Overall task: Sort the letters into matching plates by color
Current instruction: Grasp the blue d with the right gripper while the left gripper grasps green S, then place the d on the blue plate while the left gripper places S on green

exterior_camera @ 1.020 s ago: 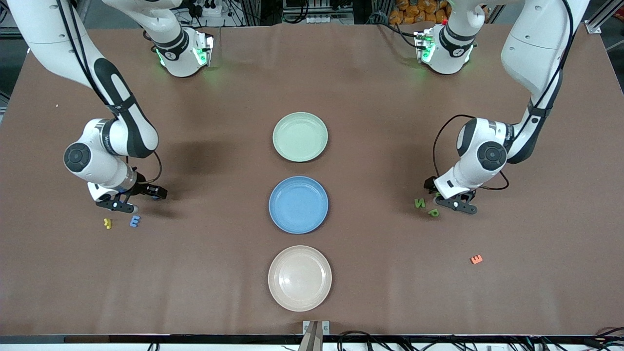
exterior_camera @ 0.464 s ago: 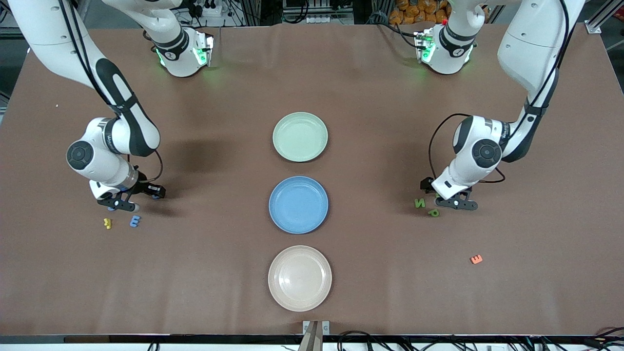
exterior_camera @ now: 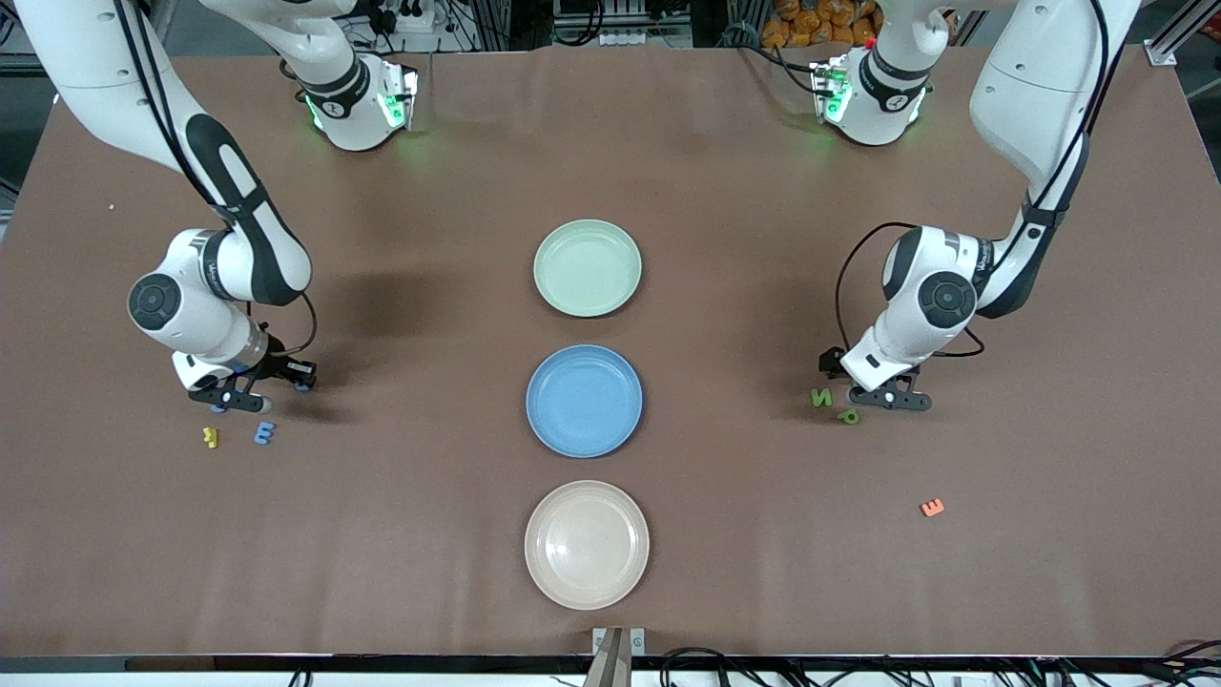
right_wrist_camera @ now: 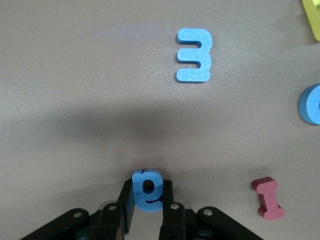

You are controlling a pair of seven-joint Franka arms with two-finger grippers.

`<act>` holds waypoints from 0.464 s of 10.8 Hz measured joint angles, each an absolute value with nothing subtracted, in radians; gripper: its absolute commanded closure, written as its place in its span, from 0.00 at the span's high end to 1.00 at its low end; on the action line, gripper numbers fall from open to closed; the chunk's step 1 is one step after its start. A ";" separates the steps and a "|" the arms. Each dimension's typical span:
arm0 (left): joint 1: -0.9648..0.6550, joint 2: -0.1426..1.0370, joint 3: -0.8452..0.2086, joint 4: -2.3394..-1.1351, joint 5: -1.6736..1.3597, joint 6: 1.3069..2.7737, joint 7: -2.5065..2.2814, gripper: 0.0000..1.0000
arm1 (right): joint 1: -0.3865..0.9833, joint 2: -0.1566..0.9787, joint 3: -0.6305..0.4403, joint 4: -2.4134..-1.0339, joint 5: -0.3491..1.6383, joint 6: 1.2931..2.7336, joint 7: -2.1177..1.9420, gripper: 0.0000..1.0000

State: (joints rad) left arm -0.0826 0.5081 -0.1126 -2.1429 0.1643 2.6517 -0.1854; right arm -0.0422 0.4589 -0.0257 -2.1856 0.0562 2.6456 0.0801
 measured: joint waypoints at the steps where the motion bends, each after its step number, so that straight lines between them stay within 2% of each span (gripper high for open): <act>1: -0.080 0.508 -0.112 -2.141 0.164 2.652 -0.188 1.00 | -0.042 0.459 -0.026 -2.186 0.056 2.645 0.076 0.05; 4: -0.068 0.515 -0.108 -2.128 0.164 2.652 -0.195 1.00 | -0.042 0.459 -0.024 -2.183 0.056 2.646 0.072 0.04; 5: -0.066 0.518 -0.108 -2.124 0.164 2.652 -0.195 0.35 | -0.041 0.459 -0.021 -2.178 0.056 2.646 0.072 0.04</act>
